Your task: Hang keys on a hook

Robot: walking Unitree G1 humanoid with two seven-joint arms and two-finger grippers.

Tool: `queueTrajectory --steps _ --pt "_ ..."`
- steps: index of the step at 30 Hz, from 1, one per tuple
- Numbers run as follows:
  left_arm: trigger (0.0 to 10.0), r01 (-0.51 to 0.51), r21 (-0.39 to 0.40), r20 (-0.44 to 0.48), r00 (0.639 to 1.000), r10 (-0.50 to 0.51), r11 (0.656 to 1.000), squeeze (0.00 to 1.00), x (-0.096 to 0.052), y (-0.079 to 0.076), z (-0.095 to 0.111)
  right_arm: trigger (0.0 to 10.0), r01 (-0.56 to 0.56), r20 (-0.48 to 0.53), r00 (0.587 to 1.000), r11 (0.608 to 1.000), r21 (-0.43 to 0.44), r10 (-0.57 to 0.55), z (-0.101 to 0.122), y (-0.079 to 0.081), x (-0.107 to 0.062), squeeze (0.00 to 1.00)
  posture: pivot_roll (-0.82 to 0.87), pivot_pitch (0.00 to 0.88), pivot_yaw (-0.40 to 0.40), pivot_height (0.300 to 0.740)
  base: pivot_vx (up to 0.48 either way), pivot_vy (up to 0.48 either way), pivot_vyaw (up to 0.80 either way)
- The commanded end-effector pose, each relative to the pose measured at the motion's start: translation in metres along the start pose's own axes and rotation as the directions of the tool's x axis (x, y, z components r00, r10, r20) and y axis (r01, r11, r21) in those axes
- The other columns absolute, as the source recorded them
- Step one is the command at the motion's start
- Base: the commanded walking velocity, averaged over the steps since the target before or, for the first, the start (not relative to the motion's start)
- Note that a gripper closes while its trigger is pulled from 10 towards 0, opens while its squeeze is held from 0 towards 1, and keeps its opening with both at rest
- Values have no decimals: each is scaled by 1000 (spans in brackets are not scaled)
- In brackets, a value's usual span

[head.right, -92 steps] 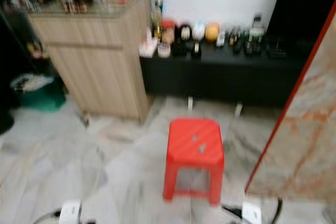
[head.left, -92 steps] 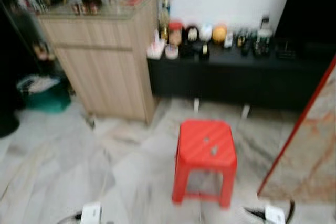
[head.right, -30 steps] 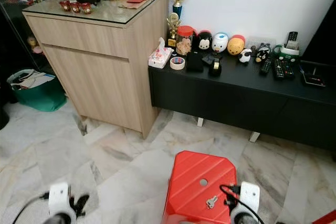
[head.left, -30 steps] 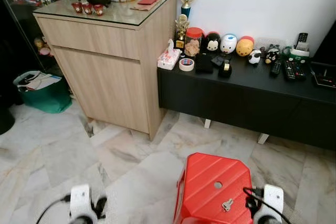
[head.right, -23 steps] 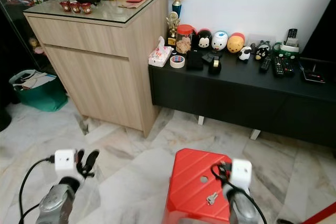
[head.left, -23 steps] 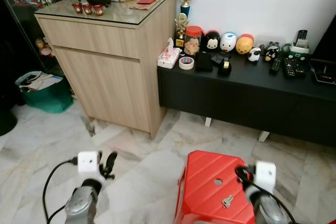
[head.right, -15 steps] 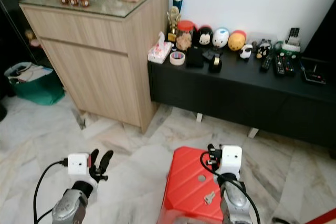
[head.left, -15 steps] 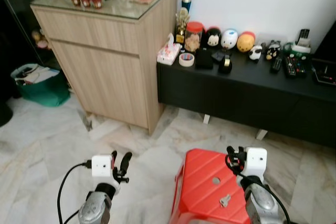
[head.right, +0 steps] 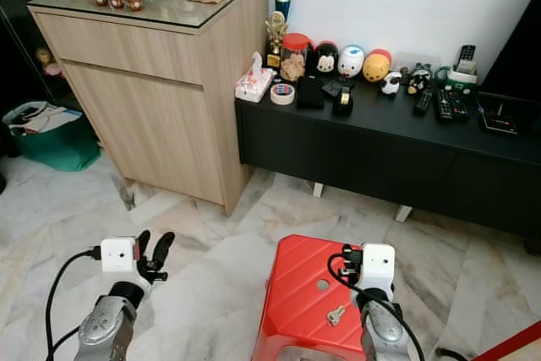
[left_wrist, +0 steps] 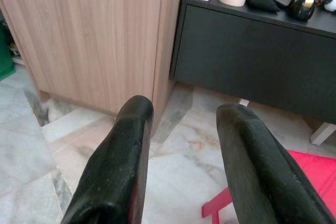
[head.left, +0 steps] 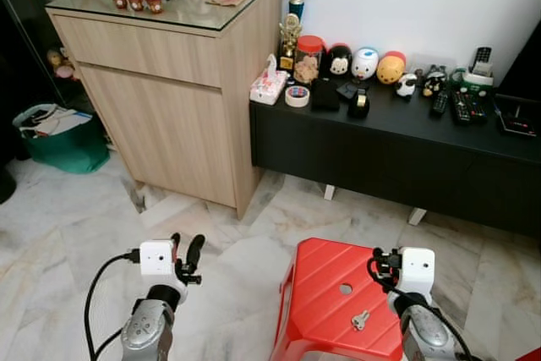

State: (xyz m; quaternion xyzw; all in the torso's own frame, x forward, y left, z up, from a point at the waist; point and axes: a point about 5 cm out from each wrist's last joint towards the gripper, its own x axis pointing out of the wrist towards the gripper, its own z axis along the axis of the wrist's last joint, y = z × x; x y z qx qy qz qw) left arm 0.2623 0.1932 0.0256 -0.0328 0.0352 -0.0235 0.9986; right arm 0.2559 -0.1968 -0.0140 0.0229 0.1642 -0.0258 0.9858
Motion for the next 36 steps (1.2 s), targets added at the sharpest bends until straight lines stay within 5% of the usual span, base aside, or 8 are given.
queueTrajectory --steps 1,17,36 --pt "10000 -10 -9 -13 1000 10 1000 0 1 1 -1 10000 11 -44 999 1000 3 -10 -9 -2 -4 0 -42 0 -16 656 0 0 0" --pt "10000 -36 4 -47 998 36 999 0 3 8 -3 10000 30 -211 977 999 29 -23 -37 -7 -16 0 -16 0 -23 651 0 0 0" --pt "10000 -58 -7 -62 996 57 998 0 5 14 -4 10000 16 -226 974 999 41 -6 -39 -4 -16 0 -10 0 -27 651 0 0 0"
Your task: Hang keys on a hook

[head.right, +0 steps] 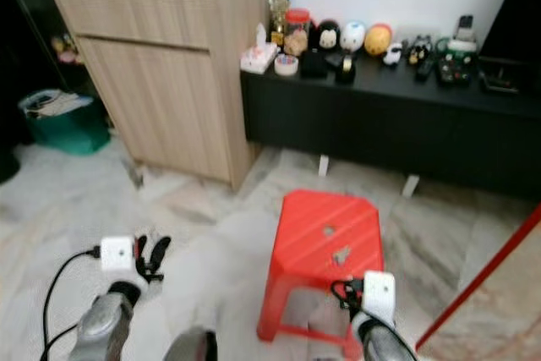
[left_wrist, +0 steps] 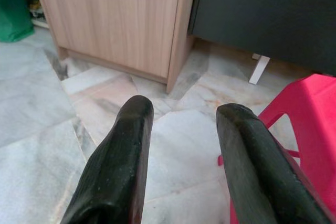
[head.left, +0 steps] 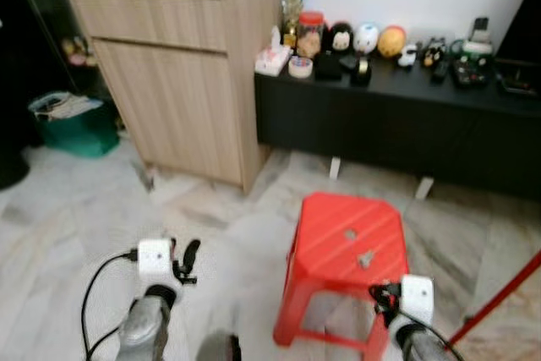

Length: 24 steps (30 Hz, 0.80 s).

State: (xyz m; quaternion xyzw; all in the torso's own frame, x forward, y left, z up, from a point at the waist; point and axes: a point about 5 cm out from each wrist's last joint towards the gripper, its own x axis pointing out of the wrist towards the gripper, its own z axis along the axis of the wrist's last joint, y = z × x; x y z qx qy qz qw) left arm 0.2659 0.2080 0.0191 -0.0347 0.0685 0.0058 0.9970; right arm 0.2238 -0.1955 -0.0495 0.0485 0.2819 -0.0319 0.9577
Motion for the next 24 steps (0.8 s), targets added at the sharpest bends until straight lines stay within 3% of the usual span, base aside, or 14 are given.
queueTrajectory --steps 1,9,12,24 --pt "10000 3 -2 3 1000 -3 1000 0 1 -1 1 10000 2 14 1000 1000 -5 -2 5 -2 2 0 -9 0 -27 651 0 0 0" --pt "10000 -6 -7 -14 1000 5 1000 0 -1 2 -3 10000 4 -35 999 1000 -24 -5 1 -3 2 0 -7 0 -31 647 0 0 0" --pt "10000 -7 -6 -14 1000 7 1000 0 0 3 -2 10000 4 -17 1000 1000 -14 -4 3 -2 2 0 -9 0 -32 627 0 0 0" --pt "10000 -12 -16 -16 1000 12 1000 0 -1 3 -2 10000 17 -21 1000 1000 -4 -17 2 -6 1 0 -3 0 -39 627 0 0 0"
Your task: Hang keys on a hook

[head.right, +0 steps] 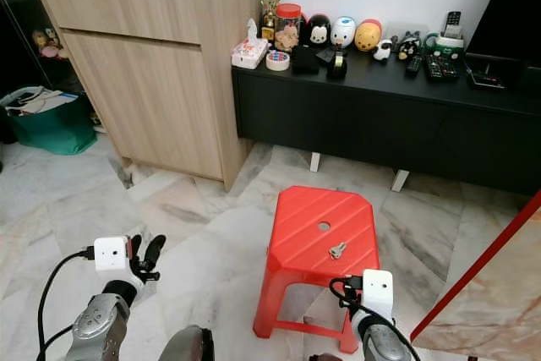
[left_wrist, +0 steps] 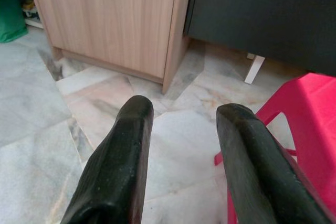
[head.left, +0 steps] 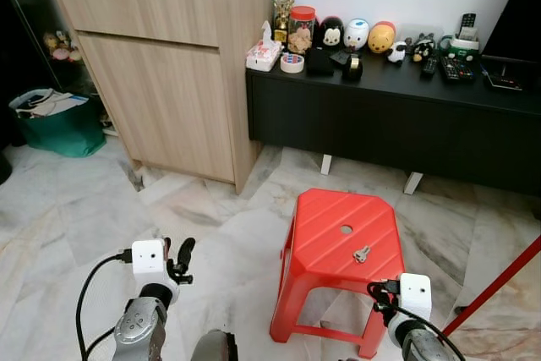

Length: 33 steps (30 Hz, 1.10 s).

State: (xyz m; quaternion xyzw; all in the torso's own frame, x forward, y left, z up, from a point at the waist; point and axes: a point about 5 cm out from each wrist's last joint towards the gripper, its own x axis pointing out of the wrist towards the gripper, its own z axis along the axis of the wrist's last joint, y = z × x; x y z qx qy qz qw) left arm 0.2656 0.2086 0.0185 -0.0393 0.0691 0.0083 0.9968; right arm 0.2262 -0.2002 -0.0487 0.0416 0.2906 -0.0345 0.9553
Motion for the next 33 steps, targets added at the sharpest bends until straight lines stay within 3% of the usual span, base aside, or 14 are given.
queueTrajectory --steps 1,24,33 --pt "10000 -8 -5 -14 1000 8 1000 0 0 2 -2 10000 7 -3 1000 1000 9 -7 -1 -2 0 0 -3 0 -39 627 0 0 0" --pt "10000 12 -4 5 1000 -12 1000 0 4 -1 3 10000 -15 -35 999 1000 -27 14 -4 -1 -1 0 1 0 -39 617 0 0 0" --pt "10000 18 5 5 1000 -18 1000 0 4 -2 3 10000 -5 -31 1000 1000 0 5 -5 -1 -1 0 0 0 -42 617 0 0 148"
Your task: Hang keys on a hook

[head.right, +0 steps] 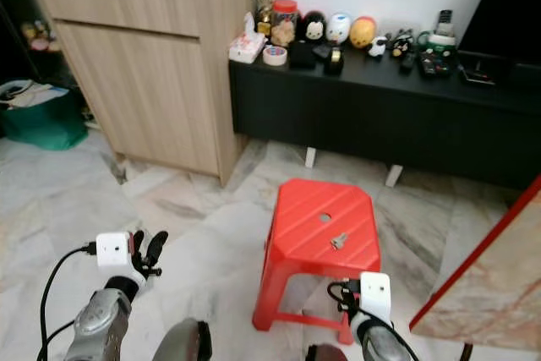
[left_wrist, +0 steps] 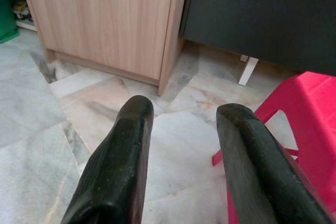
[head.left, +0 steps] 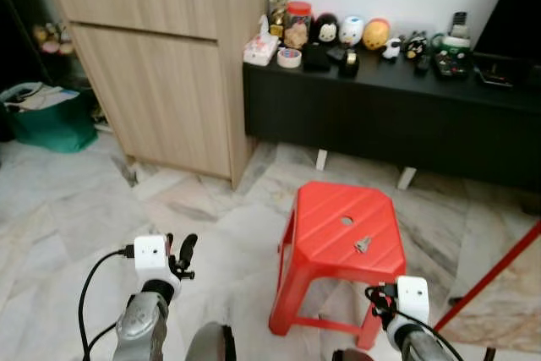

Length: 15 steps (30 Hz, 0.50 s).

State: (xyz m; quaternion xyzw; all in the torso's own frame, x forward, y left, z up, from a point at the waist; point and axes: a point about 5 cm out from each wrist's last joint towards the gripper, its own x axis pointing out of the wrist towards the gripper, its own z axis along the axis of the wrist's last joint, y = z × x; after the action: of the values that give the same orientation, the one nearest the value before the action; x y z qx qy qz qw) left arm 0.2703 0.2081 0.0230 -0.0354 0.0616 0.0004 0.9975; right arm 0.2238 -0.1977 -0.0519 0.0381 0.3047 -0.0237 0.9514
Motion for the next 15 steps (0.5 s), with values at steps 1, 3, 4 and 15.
queueTrajectory --steps 1,3,4,15 --pt "10000 4 2 -8 1000 -4 1000 0 -1 -1 -2 10000 11 -2 1000 1000 11 -11 -1 -3 -1 0 0 0 -42 617 0 0 0" --pt "10000 6 7 -6 1000 -6 1000 0 -1 -2 -2 10000 10 -7 1000 1000 7 -10 -2 -3 -1 0 0 0 -42 617 0 0 0" --pt "10000 6 7 -6 1000 -6 1000 0 -1 -2 -2 10000 10 -7 1000 1000 7 -10 -2 -3 -1 0 0 0 -42 617 0 0 0" --pt "10000 -1 8 13 1000 1 1000 0 1 -1 1 10000 3 -28 1000 1000 -6 -3 -6 -5 -2 0 4 0 -47 617 153 0 0"
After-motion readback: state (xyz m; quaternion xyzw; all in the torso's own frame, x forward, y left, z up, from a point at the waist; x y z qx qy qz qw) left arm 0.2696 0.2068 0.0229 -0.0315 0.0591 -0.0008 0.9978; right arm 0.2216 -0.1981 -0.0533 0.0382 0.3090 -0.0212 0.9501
